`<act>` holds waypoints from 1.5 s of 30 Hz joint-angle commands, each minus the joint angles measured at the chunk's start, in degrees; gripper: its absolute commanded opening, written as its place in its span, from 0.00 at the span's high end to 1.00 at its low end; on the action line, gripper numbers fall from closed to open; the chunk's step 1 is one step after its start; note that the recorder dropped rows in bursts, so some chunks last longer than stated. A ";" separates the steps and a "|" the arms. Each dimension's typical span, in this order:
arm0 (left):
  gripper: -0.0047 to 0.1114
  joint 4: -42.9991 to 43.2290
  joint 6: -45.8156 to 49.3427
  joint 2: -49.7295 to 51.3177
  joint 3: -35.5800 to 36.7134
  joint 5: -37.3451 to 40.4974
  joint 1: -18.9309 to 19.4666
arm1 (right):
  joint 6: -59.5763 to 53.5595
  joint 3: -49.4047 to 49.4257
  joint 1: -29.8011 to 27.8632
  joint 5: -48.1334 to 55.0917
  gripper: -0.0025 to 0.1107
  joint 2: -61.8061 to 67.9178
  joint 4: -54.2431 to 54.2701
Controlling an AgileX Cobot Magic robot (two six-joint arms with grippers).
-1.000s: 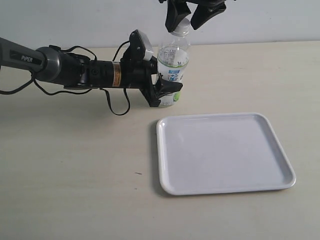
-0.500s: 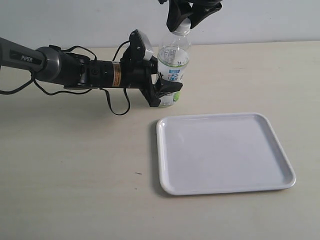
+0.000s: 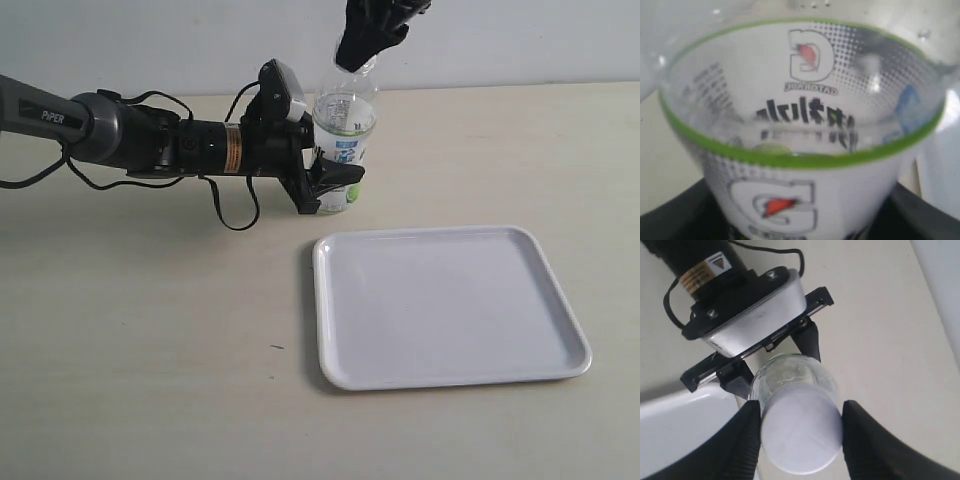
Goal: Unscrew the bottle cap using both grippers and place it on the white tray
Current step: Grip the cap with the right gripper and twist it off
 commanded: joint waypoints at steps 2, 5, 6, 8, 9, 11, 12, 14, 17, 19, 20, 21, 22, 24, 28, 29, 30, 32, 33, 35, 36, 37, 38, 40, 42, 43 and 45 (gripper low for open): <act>0.96 1.53 -0.61 -0.23 -0.08 0.99 -0.06 | -17.20 -0.90 0.06 -0.58 0.98 -0.39 0.21; 0.96 1.53 -0.61 -0.23 -0.08 0.99 -0.06 | -21.79 -0.90 0.06 -0.58 0.98 -0.39 -0.18; 0.96 1.61 -0.61 -0.23 -0.08 0.99 -0.06 | -22.21 -0.90 0.06 -0.58 0.98 -0.39 -0.31; 0.96 1.61 -0.61 -0.23 -0.08 0.99 -0.06 | -22.20 -0.90 0.06 -0.58 0.97 -0.39 -0.42; 0.96 1.61 -0.61 -0.23 -0.08 0.99 -0.06 | -22.20 -0.90 0.06 -0.58 0.95 -0.39 -0.55; 0.96 1.61 -0.61 -0.23 -0.08 0.99 -0.06 | -22.07 -0.90 0.06 -0.58 0.89 -0.39 -0.55; 0.96 1.61 -0.61 -0.23 -0.08 0.99 -0.06 | -21.80 -0.90 0.06 -0.58 0.86 -0.39 -0.55; 0.96 1.61 -0.61 -0.23 -0.08 0.99 -0.06 | -19.62 -0.90 0.06 -0.58 0.78 -0.39 -0.55; 0.96 1.61 -0.61 -0.23 -0.08 0.99 -0.06 | -18.89 -0.90 0.06 -0.58 0.63 -0.50 -0.36; 0.96 1.66 -0.61 -0.37 -0.08 0.99 -0.06 | -16.49 -0.90 0.06 -0.58 0.53 -0.89 0.83; 0.96 1.66 -0.61 -0.47 -0.08 0.99 -0.06 | -14.65 -0.90 0.06 -0.58 0.49 -1.00 1.20; 0.96 1.66 -0.61 -0.47 -0.08 0.99 -0.06 | -11.94 -0.90 0.06 -0.58 0.46 -1.35 1.34; 0.96 1.66 -0.61 -0.47 -0.08 0.99 -0.06 | -10.56 -0.90 0.06 -0.58 0.45 -1.56 1.34; 0.96 1.77 -0.61 -0.47 -0.08 0.99 -0.06 | -6.97 -0.90 0.06 -0.58 0.44 -2.09 1.34; 0.96 1.77 -0.61 -0.47 -0.08 0.99 -0.06 | 4.50 -0.90 0.06 -0.58 0.44 -3.08 2.60; 0.96 1.77 -0.61 -0.47 -0.08 0.99 -0.06 | 10.68 -0.90 0.06 -1.35 0.44 -3.18 2.71; 0.96 1.77 -0.61 -0.47 -0.08 0.99 -0.06 | 19.73 -0.90 0.06 -2.48 0.44 -3.21 2.27; 0.96 1.75 -0.61 -0.47 -0.08 1.10 -0.06 | 37.07 -0.90 0.06 -2.98 0.44 -3.21 1.44; 0.96 1.75 -0.61 -0.47 -0.08 1.23 -0.06 | 42.57 -0.90 0.06 -2.14 0.44 -3.10 0.74; 0.96 1.75 -0.61 -0.47 -0.08 1.23 -0.06 | 45.39 -0.90 0.19 -0.58 0.44 -3.10 0.61; 0.96 1.75 -0.61 -0.47 -0.08 1.23 -0.06 | 46.62 -0.90 0.59 -0.58 0.44 -3.10 0.58; 0.96 1.75 -0.61 -0.47 -0.08 1.34 -0.06 | 47.56 -0.90 0.71 -0.58 0.44 -3.10 0.45; 0.96 1.75 -0.61 -0.47 -0.08 1.34 -0.06 | 48.49 -0.90 1.06 -0.58 0.44 -3.10 0.27; 0.96 1.75 -0.61 -0.47 -0.08 1.47 -0.06 | 50.34 -0.90 1.88 -0.58 0.44 -3.10 -2.38; 0.96 1.75 -0.61 -0.47 -0.08 1.68 -0.06 | 51.96 -0.90 2.72 -0.58 0.44 -2.97 -5.52; 0.96 1.89 -0.61 -0.47 -0.08 1.75 -0.06 | 52.63 -0.90 3.09 -0.58 0.44 -2.86 -6.71; 0.96 2.02 -0.72 -0.47 -0.08 1.75 -0.06 | 53.03 -0.90 3.39 -0.58 0.44 -2.57 -7.19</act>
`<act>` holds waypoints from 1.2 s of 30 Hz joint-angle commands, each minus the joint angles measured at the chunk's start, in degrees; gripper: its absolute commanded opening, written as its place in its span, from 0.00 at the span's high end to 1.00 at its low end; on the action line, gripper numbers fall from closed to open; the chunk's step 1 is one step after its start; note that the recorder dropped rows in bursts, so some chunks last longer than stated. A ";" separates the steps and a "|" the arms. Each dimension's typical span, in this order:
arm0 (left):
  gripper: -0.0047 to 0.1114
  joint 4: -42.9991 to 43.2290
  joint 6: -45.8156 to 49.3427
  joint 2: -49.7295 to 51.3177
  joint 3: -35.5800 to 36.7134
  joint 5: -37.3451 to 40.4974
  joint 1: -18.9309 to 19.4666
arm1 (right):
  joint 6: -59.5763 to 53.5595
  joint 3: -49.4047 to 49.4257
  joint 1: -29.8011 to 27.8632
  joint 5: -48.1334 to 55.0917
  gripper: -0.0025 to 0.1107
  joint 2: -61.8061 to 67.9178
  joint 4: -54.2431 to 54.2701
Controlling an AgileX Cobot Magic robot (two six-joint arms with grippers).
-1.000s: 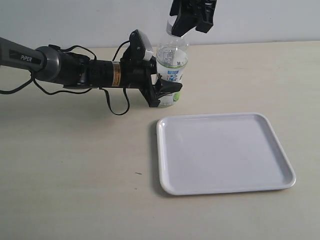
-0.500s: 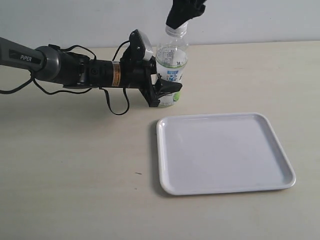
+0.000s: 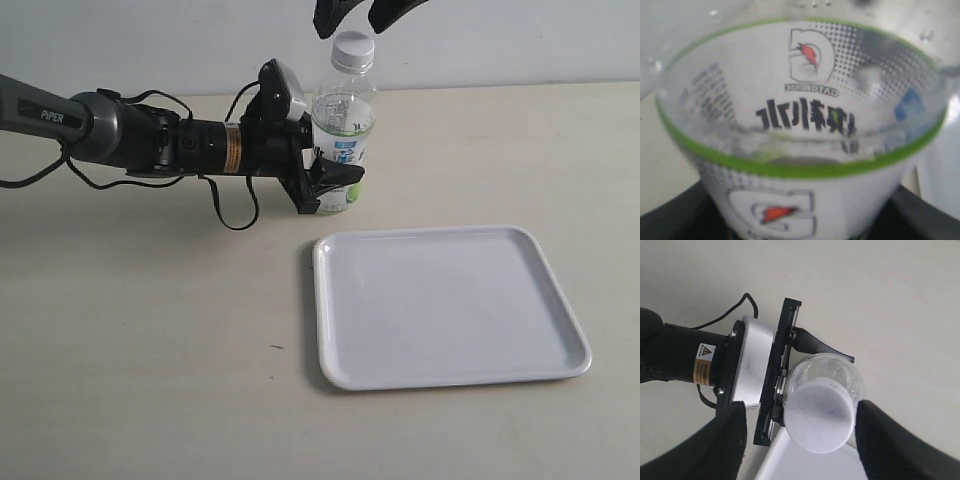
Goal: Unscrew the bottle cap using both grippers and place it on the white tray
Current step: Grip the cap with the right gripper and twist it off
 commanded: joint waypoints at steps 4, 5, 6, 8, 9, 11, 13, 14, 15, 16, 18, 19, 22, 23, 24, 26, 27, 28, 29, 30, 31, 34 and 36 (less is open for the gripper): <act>0.96 1.72 -0.45 -0.36 -0.04 1.71 -0.06 | 2.97 -0.42 0.86 0.00 0.44 0.48 -4.96; 0.96 1.72 -0.45 -0.36 -0.04 1.71 -0.06 | 3.36 -0.42 0.86 0.00 0.44 0.48 -5.60; 0.96 1.72 -0.45 -0.36 -0.04 1.71 -0.06 | 3.36 -0.42 0.86 0.00 0.44 0.48 -6.17; 0.96 1.72 -0.45 -0.36 -0.04 1.71 -0.06 | 3.36 -0.42 0.86 0.00 0.44 0.48 -6.50; 0.96 1.72 -0.45 -0.36 -0.04 1.71 -0.06 | 3.36 -0.42 0.86 0.00 0.44 0.48 -6.50; 0.96 1.72 -0.45 -0.36 -0.04 1.71 -0.06 | 3.36 -0.42 0.86 0.00 0.44 0.75 -5.76; 0.96 1.72 -0.45 -0.36 -0.04 1.71 -0.06 | 2.99 -0.42 0.86 0.00 0.44 1.56 -5.48; 0.96 1.72 -0.45 -0.36 -0.04 1.71 -0.06 | 2.99 -0.42 0.86 0.00 0.44 1.97 -5.48; 0.96 1.72 -0.45 -0.36 -0.04 1.71 -0.06 | 2.99 -0.42 0.86 0.00 0.44 2.26 -5.48; 0.96 1.72 -0.58 -0.36 -0.04 1.71 -0.06 | 2.54 -0.42 0.86 0.00 0.44 2.24 -5.48; 0.96 1.72 -0.58 -0.36 -0.04 1.71 -0.06 | 2.43 -0.42 0.86 0.00 0.44 2.13 -5.48; 0.96 1.72 -0.58 -0.36 -0.04 1.71 -0.06 | 2.43 -0.42 0.86 0.00 0.44 2.13 -5.48; 0.96 1.72 -0.58 -0.36 -0.04 1.71 -0.06 | 1.97 -0.42 0.86 0.00 0.45 2.13 -5.48; 0.96 1.72 -0.58 -0.36 -0.04 1.71 -0.06 | 1.97 -0.42 0.86 0.00 0.46 2.13 -5.48; 0.96 1.72 -0.58 -0.36 -0.04 1.71 -0.06 | 1.95 -0.42 0.86 0.00 0.48 2.13 -5.48; 0.96 1.72 -0.58 -0.36 -0.04 1.71 -0.06 | 1.04 -0.42 0.86 0.00 0.52 2.13 -5.48; 0.96 1.72 -0.58 -0.36 -0.04 1.71 -0.06 | 0.82 -0.42 0.86 0.00 0.55 2.13 -5.48; 0.96 1.72 -0.58 -0.36 -0.04 1.71 -0.06 | -0.11 -0.42 0.86 0.00 0.64 2.13 -5.48; 0.96 1.72 -0.58 -0.36 -0.04 1.71 -0.06 | -0.79 -0.42 0.86 0.00 0.70 2.13 -5.48; 0.96 1.72 -0.58 -0.36 -0.04 1.71 -0.06 | -2.95 -0.42 0.86 0.00 0.81 2.13 -5.36; 0.96 1.72 -0.58 -0.36 -0.04 1.71 -0.06 | -4.55 -0.42 0.86 0.00 0.87 2.13 -5.27; 0.96 1.72 -0.70 -0.36 -0.04 1.71 -0.06 | -16.73 -0.42 0.86 0.00 0.98 2.13 -1.97; 0.96 1.72 -0.70 -0.36 -0.04 1.71 -0.06 | -25.08 -0.42 0.86 0.00 0.98 2.13 -0.75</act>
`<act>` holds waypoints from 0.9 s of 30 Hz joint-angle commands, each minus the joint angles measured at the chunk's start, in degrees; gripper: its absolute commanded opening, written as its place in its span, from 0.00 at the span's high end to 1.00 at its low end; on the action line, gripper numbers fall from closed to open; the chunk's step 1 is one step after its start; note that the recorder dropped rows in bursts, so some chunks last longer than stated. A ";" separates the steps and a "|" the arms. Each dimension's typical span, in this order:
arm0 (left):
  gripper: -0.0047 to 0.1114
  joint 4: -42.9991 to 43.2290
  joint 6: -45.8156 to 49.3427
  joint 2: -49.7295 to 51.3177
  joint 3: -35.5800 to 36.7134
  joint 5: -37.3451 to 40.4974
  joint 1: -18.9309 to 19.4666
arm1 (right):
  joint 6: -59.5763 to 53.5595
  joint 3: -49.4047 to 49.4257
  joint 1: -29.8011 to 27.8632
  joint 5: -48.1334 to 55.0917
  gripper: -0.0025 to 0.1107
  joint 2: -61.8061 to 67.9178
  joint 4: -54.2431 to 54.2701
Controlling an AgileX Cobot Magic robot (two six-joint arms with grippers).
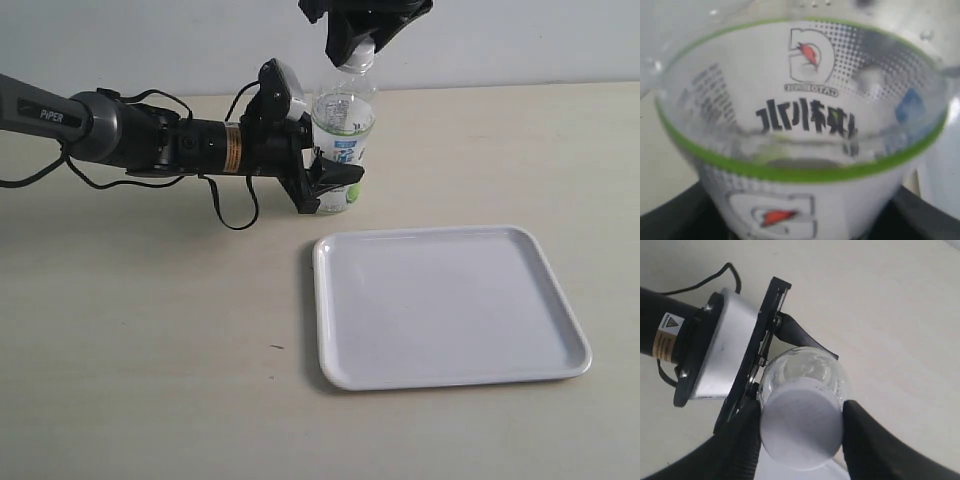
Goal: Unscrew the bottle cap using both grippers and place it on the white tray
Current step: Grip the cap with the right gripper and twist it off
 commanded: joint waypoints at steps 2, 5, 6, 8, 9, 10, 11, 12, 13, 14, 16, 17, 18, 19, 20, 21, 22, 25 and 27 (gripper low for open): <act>0.96 1.44 -0.12 -0.36 0.06 1.44 -0.06 | -23.07 -0.42 0.10 -0.14 0.98 -0.44 2.88; 0.96 1.44 -0.12 -0.36 0.06 1.20 -0.06 | -34.00 -0.42 0.10 -0.14 0.98 -0.44 2.97; 0.96 1.44 -0.22 -0.36 0.06 1.21 -0.06 | -37.28 -0.42 0.10 -0.14 0.98 -0.44 2.97; 0.96 1.44 -0.22 -0.36 0.06 1.08 -0.06 | -42.92 -0.42 0.10 -0.14 0.98 -0.44 2.97; 0.96 1.44 -0.22 -0.36 0.06 1.08 -0.06 | -45.50 -0.42 0.10 -0.14 0.98 -0.44 2.86; 0.96 1.44 -0.49 -0.36 0.06 1.08 -0.06 | -48.12 -0.42 0.10 -0.14 0.98 -0.44 2.47; 0.96 1.44 -0.49 -0.36 0.06 1.08 -0.06 | -50.41 -0.42 0.10 -0.14 0.98 -0.44 2.21; 0.96 1.44 -0.61 -0.36 0.06 1.08 -0.06 | -52.27 -0.42 0.10 -0.14 0.98 -0.44 2.10; 0.96 1.44 -0.77 -0.36 0.06 1.08 -0.06 | -53.86 -0.42 0.10 -0.14 0.98 -0.44 2.10; 0.96 1.44 -0.87 -0.36 0.06 1.08 -0.06 | -55.23 -0.42 0.10 -0.14 0.98 -0.44 2.10; 0.96 1.44 -0.88 -0.36 0.06 0.98 -0.06 | -57.21 -0.42 0.10 -0.14 0.98 -0.44 1.83; 0.96 1.44 -0.88 -0.36 0.06 0.98 -0.06 | -57.34 -0.42 0.10 -0.14 0.98 -0.44 1.67; 0.96 1.44 -0.88 -0.36 0.06 0.87 -0.06 | -57.34 -0.42 0.10 -0.14 0.98 -0.44 1.49; 0.96 1.44 -0.88 -0.36 0.06 0.87 -0.06 | -57.34 -0.42 0.10 -0.14 0.98 -0.57 1.22; 0.96 1.44 -0.88 -0.36 0.06 0.87 -0.06 | -57.34 -0.42 0.10 -0.14 0.98 -0.80 0.99; 0.96 1.44 -0.88 -0.36 0.06 0.87 -0.06 | -57.34 -0.42 0.10 -0.14 0.98 -0.97 0.99; 0.96 1.44 -0.88 -0.36 0.06 0.87 -0.06 | -57.34 -0.42 0.10 -0.14 0.98 -1.26 0.99; 0.96 1.44 -0.88 -0.36 0.06 0.87 -0.06 | -57.07 -0.77 0.10 -0.14 0.98 -2.17 0.99; 0.96 1.44 -0.88 -0.36 0.06 0.87 -0.06 | -55.64 -1.43 0.10 -0.14 0.98 -2.79 0.99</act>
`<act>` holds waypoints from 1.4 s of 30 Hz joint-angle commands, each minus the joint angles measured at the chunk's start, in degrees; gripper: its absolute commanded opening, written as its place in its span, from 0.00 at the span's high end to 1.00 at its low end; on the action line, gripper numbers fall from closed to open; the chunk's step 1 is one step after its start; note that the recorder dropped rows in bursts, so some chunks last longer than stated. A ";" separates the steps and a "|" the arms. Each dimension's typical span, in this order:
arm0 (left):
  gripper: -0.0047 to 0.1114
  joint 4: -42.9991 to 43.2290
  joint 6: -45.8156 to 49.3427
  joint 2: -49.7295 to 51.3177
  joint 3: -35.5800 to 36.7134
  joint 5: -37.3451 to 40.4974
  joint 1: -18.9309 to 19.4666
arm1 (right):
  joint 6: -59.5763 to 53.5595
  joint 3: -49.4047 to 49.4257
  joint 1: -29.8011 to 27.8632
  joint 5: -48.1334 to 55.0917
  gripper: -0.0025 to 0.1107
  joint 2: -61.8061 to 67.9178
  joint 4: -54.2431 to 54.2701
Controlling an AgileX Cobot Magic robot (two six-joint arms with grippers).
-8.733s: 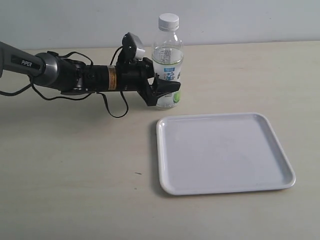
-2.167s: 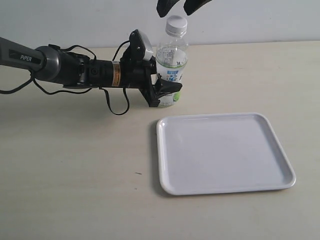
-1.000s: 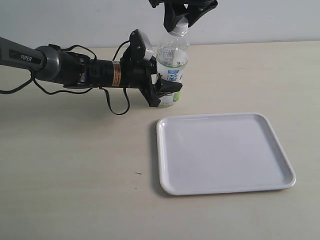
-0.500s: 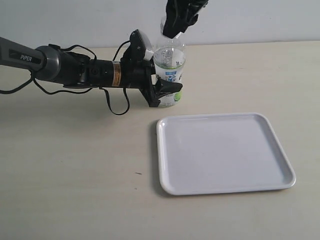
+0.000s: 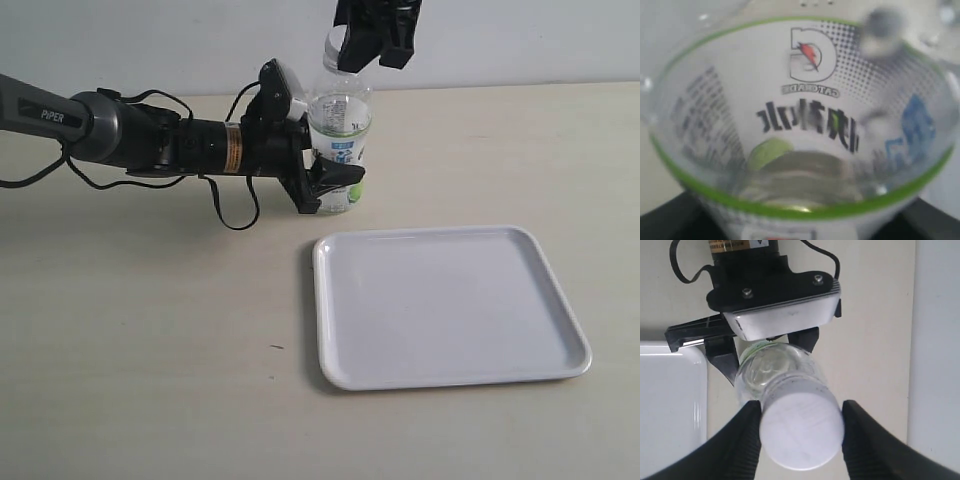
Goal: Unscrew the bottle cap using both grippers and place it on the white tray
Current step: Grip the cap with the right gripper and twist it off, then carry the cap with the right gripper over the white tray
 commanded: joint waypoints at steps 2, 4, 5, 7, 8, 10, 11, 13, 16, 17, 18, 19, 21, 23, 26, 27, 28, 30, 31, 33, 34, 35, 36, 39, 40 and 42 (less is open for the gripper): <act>0.96 1.22 -0.41 -0.36 0.06 0.97 -0.06 | 2.57 -2.39 0.10 -0.49 0.98 -2.67 -0.13; 0.96 1.22 -0.41 -0.36 0.06 0.87 -0.06 | 7.69 -3.27 0.10 -0.49 0.98 -3.18 -0.13; 0.96 1.22 -0.41 -0.36 0.06 0.87 -0.06 | 10.71 -3.67 0.10 -0.49 0.98 -3.43 -0.13; 0.96 0.98 -0.51 -0.36 0.06 0.86 -0.06 | 18.93 -3.79 0.10 -0.49 0.98 -4.24 -0.31; 0.96 0.97 -0.97 -0.36 0.06 0.74 -0.06 | 22.43 -3.79 0.10 -0.49 0.98 -4.53 -1.32; 0.96 0.86 -1.11 -0.36 0.06 0.40 -0.06 | 29.26 -2.91 -0.02 -0.49 0.98 -5.61 -5.17; 0.96 0.75 -1.11 -0.36 0.06 0.27 -0.06 | 31.58 -2.30 -0.02 -0.49 0.98 -6.22 -6.73; 0.96 0.60 -1.11 -0.36 0.06 -0.56 -0.06 | 36.68 -0.48 -0.41 -0.49 0.98 -7.60 -10.10; 0.96 0.60 -1.49 -0.36 0.06 -2.36 -0.06 | 42.04 3.64 -2.51 -0.49 0.98 -10.31 -10.52; 0.96 0.60 -2.00 -0.36 0.06 -2.65 -0.06 | 43.76 5.25 -3.20 -0.49 0.98 -11.23 -9.73; 0.96 0.60 -2.15 -0.36 0.06 -2.75 -0.06 | 45.38 7.48 -4.08 -0.49 0.98 -12.47 -9.28; 0.96 0.60 -2.15 -0.36 0.06 -2.78 -0.06 | 46.76 10.66 -4.77 -0.49 0.98 -13.80 -8.77; 0.96 0.60 -2.29 -0.36 0.06 -2.77 -0.06 | 47.60 16.35 -5.44 -0.49 0.98 -16.33 -8.05; 0.96 0.60 -2.54 -0.36 0.06 -2.77 -0.06 | 48.87 23.78 -5.62 -0.49 0.98 -19.30 -8.37; 0.96 0.60 -2.64 -0.36 0.06 -2.77 -0.06 | 48.87 35.03 -5.62 -7.01 0.98 -23.66 -8.12; 0.96 0.60 -2.64 -0.36 0.06 -2.77 -0.06 | 48.87 38.28 -5.62 -9.30 0.98 -24.70 -7.94; 0.96 0.47 -2.78 -0.36 0.06 -2.77 -0.06 | 48.87 42.37 -5.62 -12.26 0.98 -25.80 -7.73; 0.96 -0.23 -3.43 -0.36 0.06 -2.77 -0.06 | 48.20 50.25 -5.62 -17.14 0.98 -27.10 -5.04; 0.96 -0.53 -3.56 -0.36 0.06 -2.77 -0.06 | 47.19 53.85 -5.62 -19.11 0.98 -27.35 -3.72; 0.96 -0.98 -3.86 -0.36 0.06 -2.77 -0.06 | 45.27 59.86 -5.62 -23.39 0.98 -27.35 -1.99; 0.96 -0.98 -3.86 -0.36 0.06 -2.77 -0.06 | 45.26 62.82 -5.62 -26.67 0.98 -27.23 -1.91; 0.96 -1.10 -3.86 -0.36 0.06 -2.77 -0.06 | 45.56 65.21 -5.62 -29.81 0.98 -26.90 -1.91; 0.96 -1.23 -3.86 -0.36 0.06 -2.77 -0.06 | 45.80 66.51 -5.62 -31.87 0.98 -26.55 -1.91; 0.96 -1.23 -3.86 -0.36 0.06 -2.77 -0.06 | 45.96 67.76 -5.62 -34.63 0.98 -24.13 0.28; 0.96 -1.23 -3.86 -0.36 0.06 -2.77 -0.06 | 45.96 67.76 -5.62 -34.11 0.98 -22.78 1.72; 0.96 -1.24 -3.96 -0.36 0.06 -2.77 -0.06 | 45.96 67.76 -5.62 -33.78 0.98 -20.01 2.28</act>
